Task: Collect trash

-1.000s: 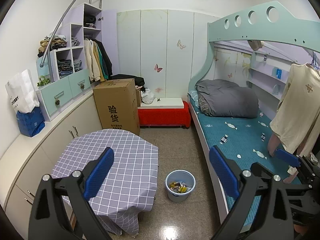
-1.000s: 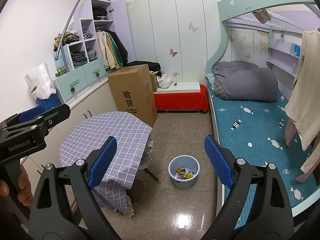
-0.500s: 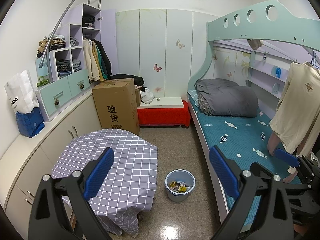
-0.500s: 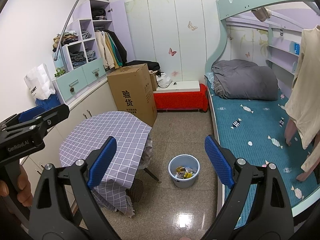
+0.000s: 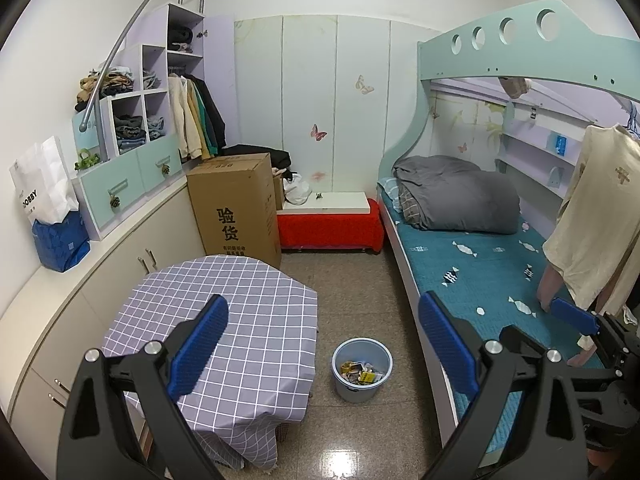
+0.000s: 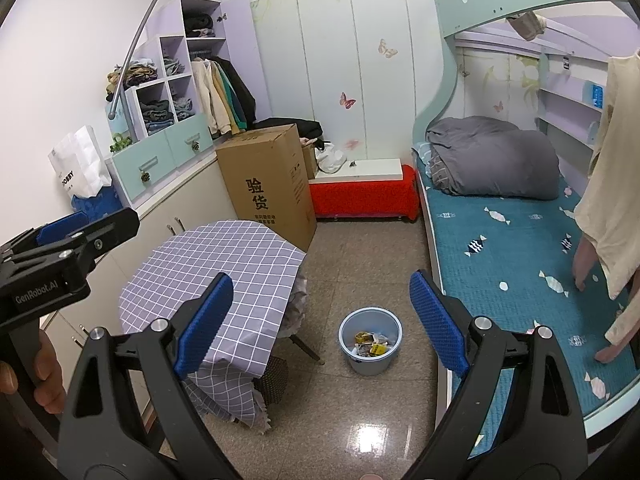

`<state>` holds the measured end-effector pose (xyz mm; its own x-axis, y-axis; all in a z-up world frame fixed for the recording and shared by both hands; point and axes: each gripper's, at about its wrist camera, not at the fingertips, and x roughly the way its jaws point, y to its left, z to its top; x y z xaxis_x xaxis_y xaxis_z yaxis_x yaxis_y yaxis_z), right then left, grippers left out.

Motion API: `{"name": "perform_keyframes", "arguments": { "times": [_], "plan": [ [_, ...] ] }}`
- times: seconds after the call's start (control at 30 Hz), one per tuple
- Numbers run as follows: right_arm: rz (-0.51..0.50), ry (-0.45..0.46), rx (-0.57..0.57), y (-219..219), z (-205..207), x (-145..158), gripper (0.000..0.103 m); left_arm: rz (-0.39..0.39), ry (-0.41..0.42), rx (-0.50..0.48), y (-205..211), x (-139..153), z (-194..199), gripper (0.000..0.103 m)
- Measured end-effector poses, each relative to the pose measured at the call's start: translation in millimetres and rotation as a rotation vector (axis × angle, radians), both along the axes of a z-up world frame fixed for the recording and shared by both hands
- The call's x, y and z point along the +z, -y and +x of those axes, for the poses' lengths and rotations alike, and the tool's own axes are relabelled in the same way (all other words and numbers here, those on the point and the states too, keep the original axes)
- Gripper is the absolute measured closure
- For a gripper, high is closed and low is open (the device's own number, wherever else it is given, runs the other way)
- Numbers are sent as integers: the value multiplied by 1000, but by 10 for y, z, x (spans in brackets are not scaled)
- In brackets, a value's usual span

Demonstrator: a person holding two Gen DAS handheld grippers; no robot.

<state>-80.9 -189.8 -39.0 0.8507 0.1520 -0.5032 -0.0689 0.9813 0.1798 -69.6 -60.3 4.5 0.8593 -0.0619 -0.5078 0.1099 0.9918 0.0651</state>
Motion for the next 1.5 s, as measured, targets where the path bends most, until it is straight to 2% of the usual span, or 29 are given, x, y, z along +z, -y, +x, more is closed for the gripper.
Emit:
{"name": "perform_keyframes", "arguments": {
  "times": [1.5],
  "plan": [
    [6,-27,6,-219,196,-89,15,5,-15,5,-86,-53,172,9]
  ]
}}
